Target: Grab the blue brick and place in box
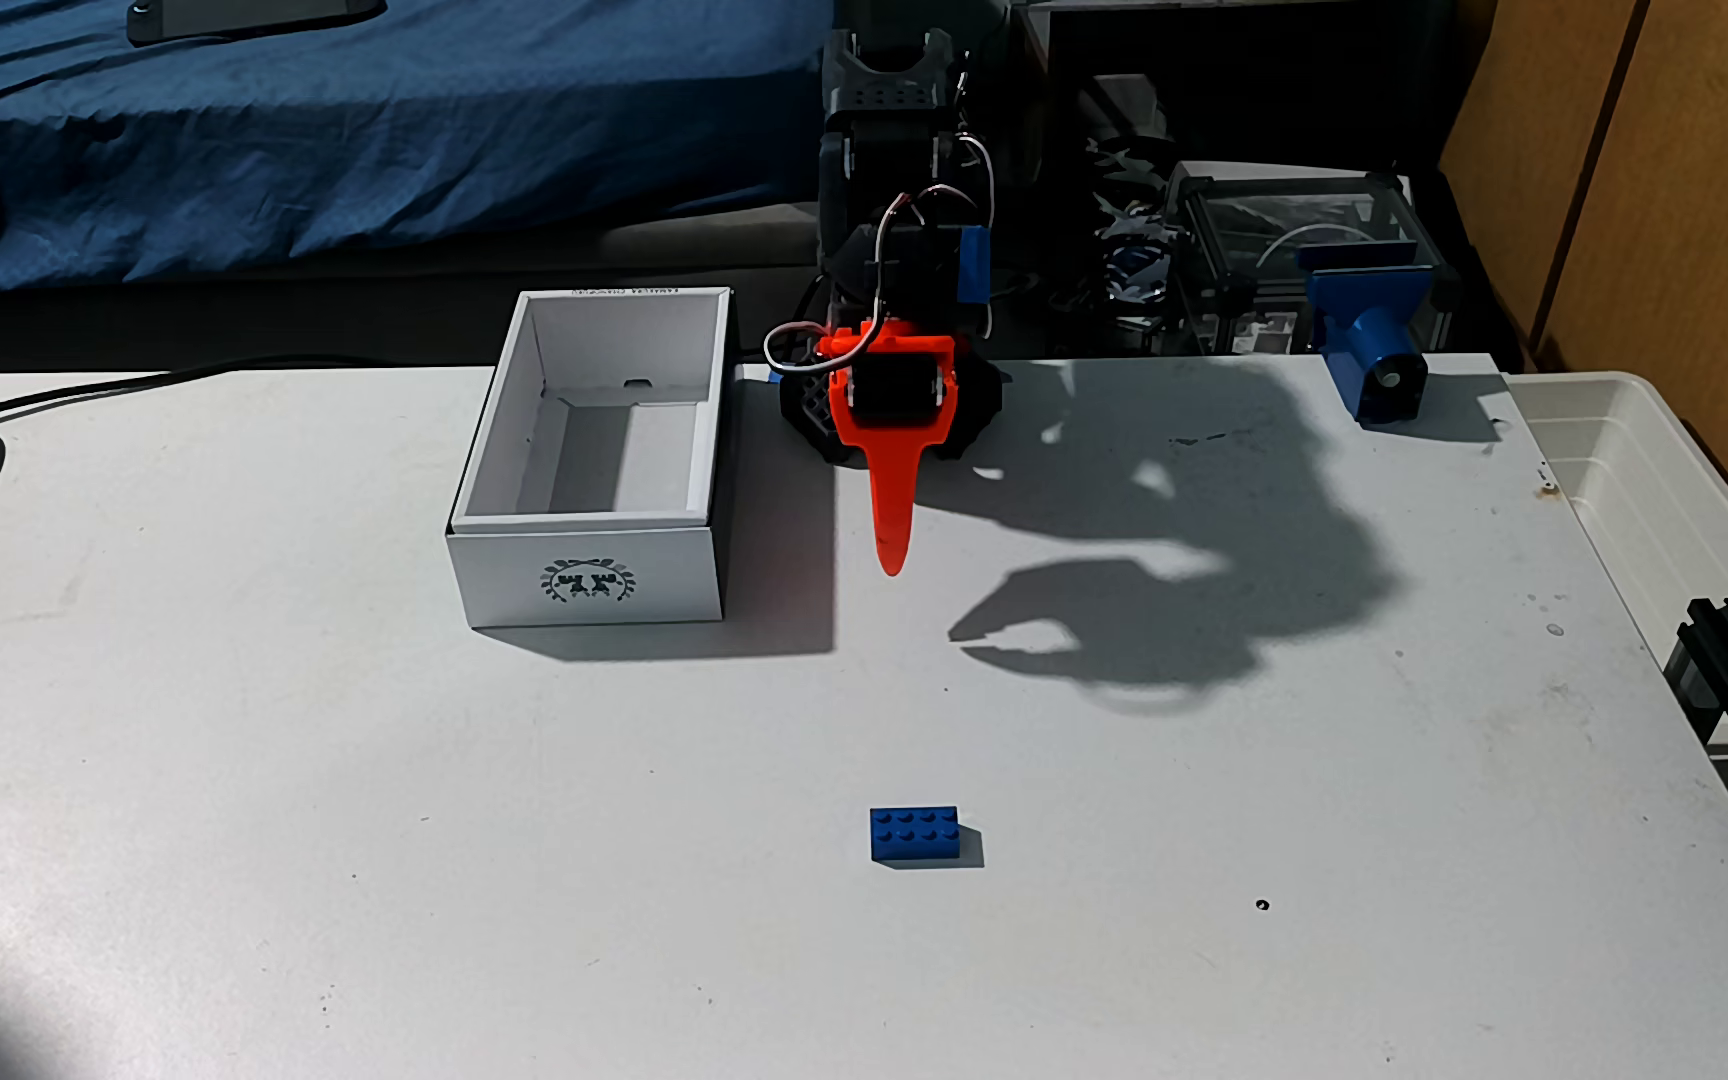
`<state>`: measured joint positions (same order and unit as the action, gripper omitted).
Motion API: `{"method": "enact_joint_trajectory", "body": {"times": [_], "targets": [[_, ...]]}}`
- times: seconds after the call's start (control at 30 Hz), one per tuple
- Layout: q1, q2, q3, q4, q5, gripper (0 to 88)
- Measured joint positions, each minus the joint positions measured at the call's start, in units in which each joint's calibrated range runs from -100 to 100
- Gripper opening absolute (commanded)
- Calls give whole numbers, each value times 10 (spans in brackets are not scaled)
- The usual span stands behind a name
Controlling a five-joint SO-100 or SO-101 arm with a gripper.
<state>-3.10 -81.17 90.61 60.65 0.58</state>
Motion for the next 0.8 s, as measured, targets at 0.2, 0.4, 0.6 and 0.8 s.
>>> {"method": "enact_joint_trajectory", "body": {"times": [0.2, 0.4, 0.6, 0.8], "targets": [[0, 0, -3, -2, 0, 9], [0, 0, -83, -2, 0, 9], [0, 0, -161, -2, 0, 9], [0, 0, -217, -2, 0, 9]]}}
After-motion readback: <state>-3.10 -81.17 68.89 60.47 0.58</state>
